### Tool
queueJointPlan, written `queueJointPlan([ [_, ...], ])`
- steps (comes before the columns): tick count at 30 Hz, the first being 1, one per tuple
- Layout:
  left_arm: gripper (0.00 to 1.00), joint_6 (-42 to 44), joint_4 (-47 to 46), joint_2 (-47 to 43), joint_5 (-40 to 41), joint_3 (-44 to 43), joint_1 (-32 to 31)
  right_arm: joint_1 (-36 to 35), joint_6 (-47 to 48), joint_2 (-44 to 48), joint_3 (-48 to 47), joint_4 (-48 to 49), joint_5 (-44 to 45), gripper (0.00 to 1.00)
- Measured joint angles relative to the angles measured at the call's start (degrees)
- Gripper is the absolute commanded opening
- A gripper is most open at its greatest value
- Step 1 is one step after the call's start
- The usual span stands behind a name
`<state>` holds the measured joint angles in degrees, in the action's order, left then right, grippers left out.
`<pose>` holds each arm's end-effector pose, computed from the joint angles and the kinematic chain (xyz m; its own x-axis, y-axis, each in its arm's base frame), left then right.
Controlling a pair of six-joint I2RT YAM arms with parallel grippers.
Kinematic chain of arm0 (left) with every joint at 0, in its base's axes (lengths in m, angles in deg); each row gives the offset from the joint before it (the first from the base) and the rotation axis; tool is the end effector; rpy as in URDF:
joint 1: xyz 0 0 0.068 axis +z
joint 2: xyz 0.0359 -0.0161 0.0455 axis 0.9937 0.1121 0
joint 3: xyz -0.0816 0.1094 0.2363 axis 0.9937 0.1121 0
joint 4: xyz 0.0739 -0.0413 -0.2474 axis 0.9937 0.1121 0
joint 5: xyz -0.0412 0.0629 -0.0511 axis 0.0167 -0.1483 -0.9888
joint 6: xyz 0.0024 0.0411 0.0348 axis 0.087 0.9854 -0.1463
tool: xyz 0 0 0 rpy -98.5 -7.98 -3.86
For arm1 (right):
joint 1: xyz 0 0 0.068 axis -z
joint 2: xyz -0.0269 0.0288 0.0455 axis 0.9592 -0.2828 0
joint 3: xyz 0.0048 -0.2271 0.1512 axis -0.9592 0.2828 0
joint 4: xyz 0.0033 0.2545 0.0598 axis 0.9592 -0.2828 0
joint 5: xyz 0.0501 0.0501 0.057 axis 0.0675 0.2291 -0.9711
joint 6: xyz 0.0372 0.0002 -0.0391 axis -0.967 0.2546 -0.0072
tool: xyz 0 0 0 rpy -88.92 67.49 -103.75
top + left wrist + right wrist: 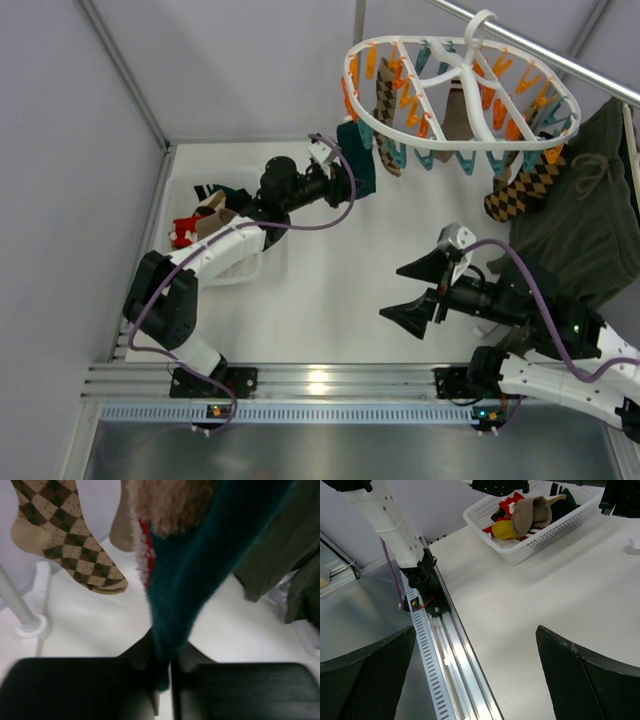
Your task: Remove the socks clipped to the hanger
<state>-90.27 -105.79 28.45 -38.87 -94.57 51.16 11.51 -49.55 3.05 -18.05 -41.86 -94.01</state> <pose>0.3126 -0.2180 0.3233 -0.0928 -0.0624 -0.9937 0.8603 0.4975 -0.1116 0.0491 0.1003 0.3837 -0.2670 -0.0172 -0.9635 -0.8880 0.3928 0.2390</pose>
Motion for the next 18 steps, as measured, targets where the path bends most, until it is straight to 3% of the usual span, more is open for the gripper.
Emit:
queueJointPlan([
  [2,0.01,0.2,-0.1,0.1,1.4,0.0,-0.6,0.0,-0.4,0.5,0.0,0.0,0.4,1.00],
  [6,0.00,1.6,-0.3,-1.5,8.3,1.4,-4.9,0.0,-1.7,1.1,-2.4,-0.3,4.1,0.99],
  [18,0.00,4.5,-1.5,-11.7,40.7,8.2,-31.3,0.0,-5.4,-3.5,-20.5,-0.6,10.2,0.99],
])
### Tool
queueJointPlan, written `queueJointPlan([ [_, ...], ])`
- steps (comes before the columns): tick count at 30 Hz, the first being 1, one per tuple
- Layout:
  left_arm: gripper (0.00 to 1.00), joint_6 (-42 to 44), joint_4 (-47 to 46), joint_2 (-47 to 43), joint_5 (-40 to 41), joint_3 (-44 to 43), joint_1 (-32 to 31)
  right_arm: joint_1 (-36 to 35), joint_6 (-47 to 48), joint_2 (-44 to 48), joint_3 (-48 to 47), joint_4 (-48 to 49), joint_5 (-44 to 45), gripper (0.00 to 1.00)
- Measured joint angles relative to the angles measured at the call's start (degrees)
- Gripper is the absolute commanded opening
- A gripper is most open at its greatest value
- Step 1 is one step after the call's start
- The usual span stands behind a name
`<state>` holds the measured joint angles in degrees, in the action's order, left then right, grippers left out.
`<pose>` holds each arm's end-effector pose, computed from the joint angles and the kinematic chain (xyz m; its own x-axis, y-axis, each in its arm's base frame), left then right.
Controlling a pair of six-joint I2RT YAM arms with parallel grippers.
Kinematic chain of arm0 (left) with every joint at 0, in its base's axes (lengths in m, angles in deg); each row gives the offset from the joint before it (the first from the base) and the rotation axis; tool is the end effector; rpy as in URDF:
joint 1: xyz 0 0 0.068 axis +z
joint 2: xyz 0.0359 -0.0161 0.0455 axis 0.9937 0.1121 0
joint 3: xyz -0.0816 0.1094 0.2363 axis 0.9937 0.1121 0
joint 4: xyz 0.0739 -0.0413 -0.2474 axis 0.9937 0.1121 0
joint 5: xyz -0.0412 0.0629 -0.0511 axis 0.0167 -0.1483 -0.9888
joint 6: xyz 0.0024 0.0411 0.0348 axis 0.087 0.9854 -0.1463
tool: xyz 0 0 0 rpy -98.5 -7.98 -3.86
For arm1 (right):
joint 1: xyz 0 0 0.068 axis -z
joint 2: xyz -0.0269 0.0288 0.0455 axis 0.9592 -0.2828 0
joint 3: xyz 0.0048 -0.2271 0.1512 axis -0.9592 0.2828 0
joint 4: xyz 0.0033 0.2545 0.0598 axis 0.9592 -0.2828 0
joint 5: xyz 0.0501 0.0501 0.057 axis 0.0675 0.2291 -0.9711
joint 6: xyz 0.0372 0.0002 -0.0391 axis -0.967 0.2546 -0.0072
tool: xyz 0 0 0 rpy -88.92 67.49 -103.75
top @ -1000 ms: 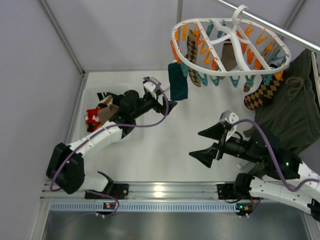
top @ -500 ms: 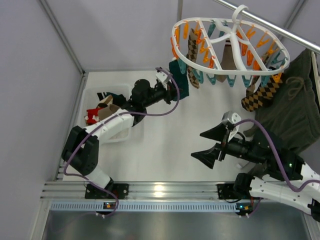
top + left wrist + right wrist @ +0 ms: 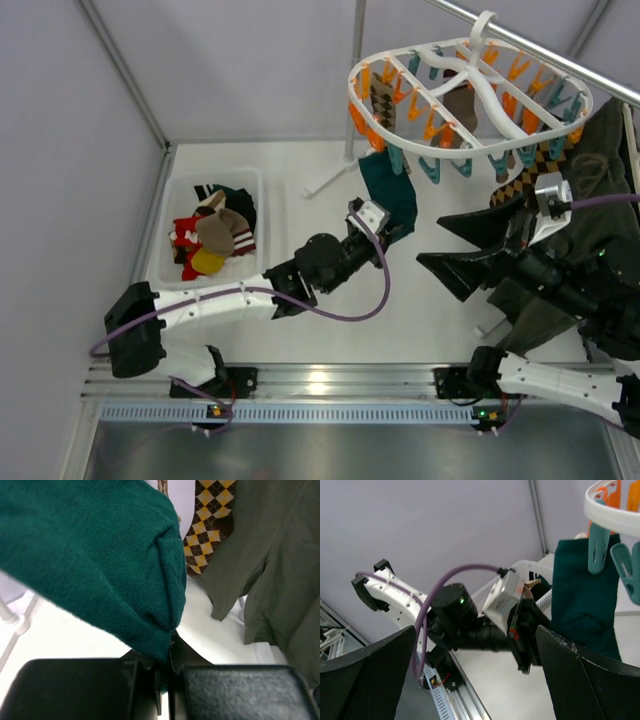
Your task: Remove the socks clipped to the hanger
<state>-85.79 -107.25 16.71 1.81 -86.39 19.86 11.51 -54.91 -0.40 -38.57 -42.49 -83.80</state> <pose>0.1545 -0.2944 0.3445 0.0134 -0.1099 -0.9939 0.7735 0.6310 -0.0593 0.0345 0.0591 0.4827 -0.1961 0.3088 -0.9307 -0.8253 0.4606 0.3267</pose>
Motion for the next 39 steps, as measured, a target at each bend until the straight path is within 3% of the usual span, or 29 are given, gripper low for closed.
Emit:
queueJointPlan([
  [3,0.00,1.6,-0.2,0.0,8.0,0.0,-5.0,0.0,-0.4,-2.7,-4.7,-1.6,1.9,0.94],
  [12,0.00,9.5,-0.9,8.3,28.4,-4.4,-17.9,0.0,-3.5,-13.0,-18.0,-13.7,11.1,0.58],
  [18,0.00,13.5,-0.8,13.1,34.4,-8.1,-20.0,0.0,-5.1,-18.8,-23.1,-24.0,21.5,0.53],
  [28,0.00,22.9,-1.3,24.8,41.0,-20.6,-21.6,0.0,-7.5,-24.0,-32.1,-40.8,36.0,0.52],
  [39,0.00,25.6,-1.2,30.6,41.6,-25.3,-22.2,0.0,-8.9,-26.2,-36.4,-46.5,47.1,0.51],
])
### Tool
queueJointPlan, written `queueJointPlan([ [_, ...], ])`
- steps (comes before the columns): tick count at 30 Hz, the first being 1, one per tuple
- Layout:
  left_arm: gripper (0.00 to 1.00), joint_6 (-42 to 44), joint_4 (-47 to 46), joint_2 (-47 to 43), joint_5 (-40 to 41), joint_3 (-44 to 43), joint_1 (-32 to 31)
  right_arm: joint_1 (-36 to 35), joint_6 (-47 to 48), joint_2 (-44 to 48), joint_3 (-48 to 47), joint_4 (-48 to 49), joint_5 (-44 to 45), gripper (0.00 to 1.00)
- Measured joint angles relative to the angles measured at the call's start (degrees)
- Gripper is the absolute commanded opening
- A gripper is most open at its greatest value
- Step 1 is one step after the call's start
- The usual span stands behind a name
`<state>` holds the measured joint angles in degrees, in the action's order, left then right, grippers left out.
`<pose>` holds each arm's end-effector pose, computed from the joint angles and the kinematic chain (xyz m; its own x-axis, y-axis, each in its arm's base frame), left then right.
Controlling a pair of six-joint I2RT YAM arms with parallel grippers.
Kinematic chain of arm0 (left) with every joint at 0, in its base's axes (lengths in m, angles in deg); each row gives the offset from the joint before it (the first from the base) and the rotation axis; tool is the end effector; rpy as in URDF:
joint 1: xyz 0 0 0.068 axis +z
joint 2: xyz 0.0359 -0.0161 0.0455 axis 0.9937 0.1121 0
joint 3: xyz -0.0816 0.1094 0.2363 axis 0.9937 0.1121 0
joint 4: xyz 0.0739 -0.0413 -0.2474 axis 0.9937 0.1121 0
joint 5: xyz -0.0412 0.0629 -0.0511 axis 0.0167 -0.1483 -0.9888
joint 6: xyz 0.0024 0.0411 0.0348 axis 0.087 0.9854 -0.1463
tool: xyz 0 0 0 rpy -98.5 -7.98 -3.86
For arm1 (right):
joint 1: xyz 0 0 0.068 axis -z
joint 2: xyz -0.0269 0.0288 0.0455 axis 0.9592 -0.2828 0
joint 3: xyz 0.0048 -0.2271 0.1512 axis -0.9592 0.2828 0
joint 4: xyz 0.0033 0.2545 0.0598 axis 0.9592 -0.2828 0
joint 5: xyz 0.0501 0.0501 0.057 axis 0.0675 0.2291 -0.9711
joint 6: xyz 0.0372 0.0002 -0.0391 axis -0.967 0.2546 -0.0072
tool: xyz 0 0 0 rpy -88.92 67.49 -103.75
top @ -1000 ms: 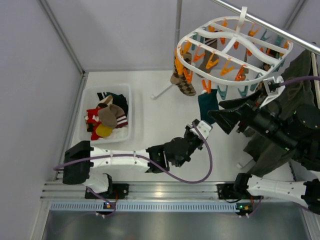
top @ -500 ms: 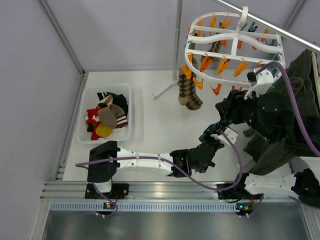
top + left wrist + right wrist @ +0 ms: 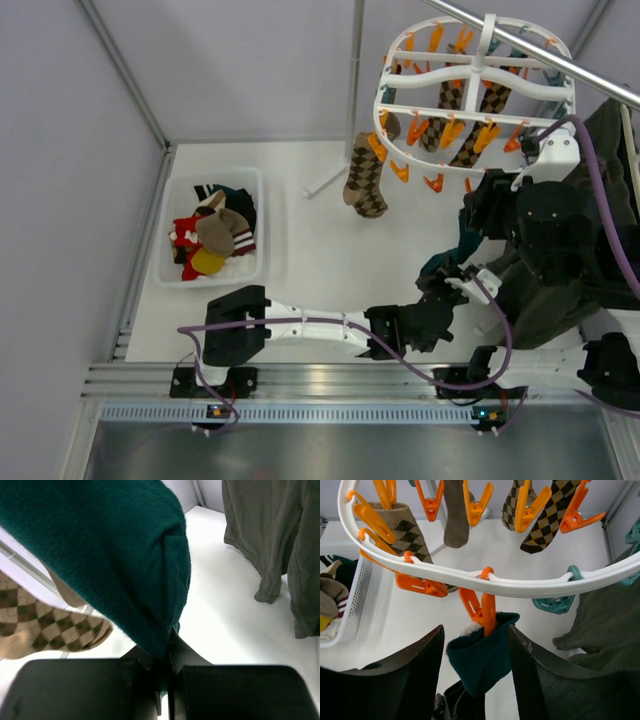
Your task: Remove the socks clipped to the hanger
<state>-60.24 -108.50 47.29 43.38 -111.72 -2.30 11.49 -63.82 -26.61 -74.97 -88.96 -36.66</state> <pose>0.0616 -0.4494 0.3006 0.2070 0.3156 -0.9260 0.4736 0.7959 0.3771 0.0706 0.0737 0.5251 -0.2892 0.0666 -0.9550 -0.0987 0.9902 0.0990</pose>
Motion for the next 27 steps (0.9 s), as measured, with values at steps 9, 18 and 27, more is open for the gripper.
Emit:
queueJointPlan([
  [9,0.00,0.7,0.0,0.4,-0.2,-1.3,-0.6,0.0,1.1,-4.7,0.2,-0.3,5.1,0.50],
  [18,0.00,0.8,0.0,0.4,-0.3,-2.0,-0.9,0.0,2.7,-11.6,-0.2,-0.2,7.6,0.49],
  [27,0.00,0.8,0.0,0.4,-0.5,-2.3,-1.3,0.0,3.8,-13.2,-1.0,-0.3,16.0,0.40],
])
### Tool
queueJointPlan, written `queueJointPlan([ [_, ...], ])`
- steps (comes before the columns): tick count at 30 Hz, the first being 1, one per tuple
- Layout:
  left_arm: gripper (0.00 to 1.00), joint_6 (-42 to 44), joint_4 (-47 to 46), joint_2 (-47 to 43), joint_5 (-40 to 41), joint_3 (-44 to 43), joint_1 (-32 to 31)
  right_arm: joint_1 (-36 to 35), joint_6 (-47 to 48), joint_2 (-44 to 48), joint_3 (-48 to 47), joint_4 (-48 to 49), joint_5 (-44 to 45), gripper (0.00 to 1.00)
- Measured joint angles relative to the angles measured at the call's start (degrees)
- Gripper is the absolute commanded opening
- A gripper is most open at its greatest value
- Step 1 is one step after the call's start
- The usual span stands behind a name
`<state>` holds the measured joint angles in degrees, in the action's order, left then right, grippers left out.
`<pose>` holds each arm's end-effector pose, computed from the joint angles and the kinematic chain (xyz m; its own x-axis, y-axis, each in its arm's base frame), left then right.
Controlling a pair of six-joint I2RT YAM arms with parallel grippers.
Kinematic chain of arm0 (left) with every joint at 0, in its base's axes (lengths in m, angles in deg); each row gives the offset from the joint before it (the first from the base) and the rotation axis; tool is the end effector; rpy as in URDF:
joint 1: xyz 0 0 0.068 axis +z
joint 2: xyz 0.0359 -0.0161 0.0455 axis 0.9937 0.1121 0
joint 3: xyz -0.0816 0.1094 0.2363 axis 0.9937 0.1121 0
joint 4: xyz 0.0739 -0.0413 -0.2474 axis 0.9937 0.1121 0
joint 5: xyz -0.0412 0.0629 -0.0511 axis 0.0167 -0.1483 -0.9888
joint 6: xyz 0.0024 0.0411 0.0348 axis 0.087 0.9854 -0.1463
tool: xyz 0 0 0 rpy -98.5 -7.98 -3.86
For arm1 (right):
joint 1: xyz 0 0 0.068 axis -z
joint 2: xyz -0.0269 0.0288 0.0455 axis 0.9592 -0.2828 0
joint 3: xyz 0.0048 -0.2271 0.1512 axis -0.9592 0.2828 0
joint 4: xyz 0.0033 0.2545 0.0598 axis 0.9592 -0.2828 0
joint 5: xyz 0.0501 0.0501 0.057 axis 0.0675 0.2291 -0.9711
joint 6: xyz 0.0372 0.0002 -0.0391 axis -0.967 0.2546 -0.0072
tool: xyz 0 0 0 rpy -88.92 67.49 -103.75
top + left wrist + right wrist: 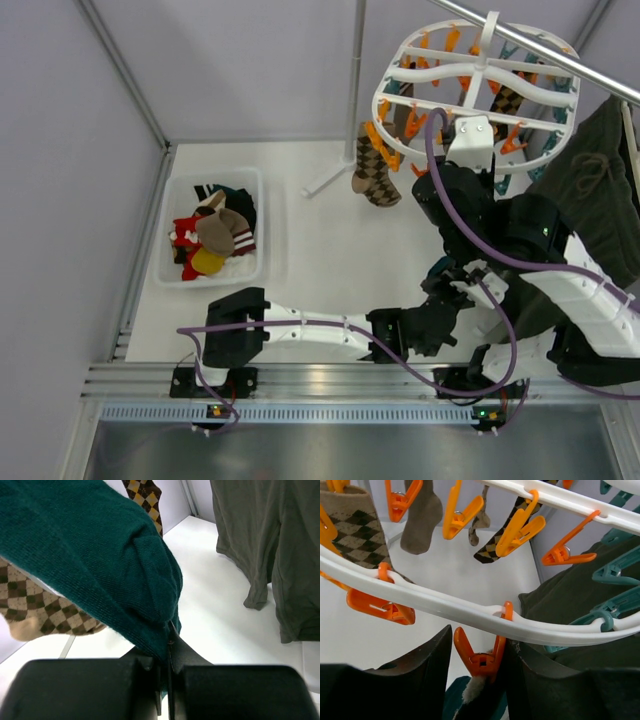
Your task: Remove the socks clipped to the hanger
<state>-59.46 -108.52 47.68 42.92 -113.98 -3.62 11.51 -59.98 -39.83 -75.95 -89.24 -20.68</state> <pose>0.0513 -0.4544 0.3111 0.2251 0.2892 -0.9304 0.4944 0.7889 0.3648 0.1139 0.1446 0.5055 -0.2724 -0.1872 -0.9438 0.1176 0.9671 -0.2258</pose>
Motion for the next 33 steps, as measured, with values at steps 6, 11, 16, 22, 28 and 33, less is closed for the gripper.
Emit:
queueJointPlan([
  [6,0.00,-0.2,-0.1,0.0,-0.6,-0.1,-0.2,0.0,2.3,0.1,0.2,1.0,3.1,0.07],
  [11,0.00,-0.8,-0.1,0.0,-0.9,0.3,-0.6,0.1,3.6,1.4,2.5,3.8,3.9,0.05],
  [16,0.00,-7.3,1.0,-2.0,-1.9,7.9,0.2,0.3,4.6,3.7,6.1,7.1,2.4,0.23],
  [22,0.00,-25.8,13.6,-16.2,-6.5,26.4,9.8,0.5,6.4,9.7,14.2,13.9,-2.2,0.54],
  [28,0.00,-42.4,27.6,-39.1,-3.9,34.0,23.9,0.9,6.8,17.1,20.7,18.9,-7.2,0.98],
  [33,0.00,-50.7,36.9,-50.8,-3.6,35.4,35.6,1.0,7.1,21.6,23.7,21.1,-11.9,0.99],
])
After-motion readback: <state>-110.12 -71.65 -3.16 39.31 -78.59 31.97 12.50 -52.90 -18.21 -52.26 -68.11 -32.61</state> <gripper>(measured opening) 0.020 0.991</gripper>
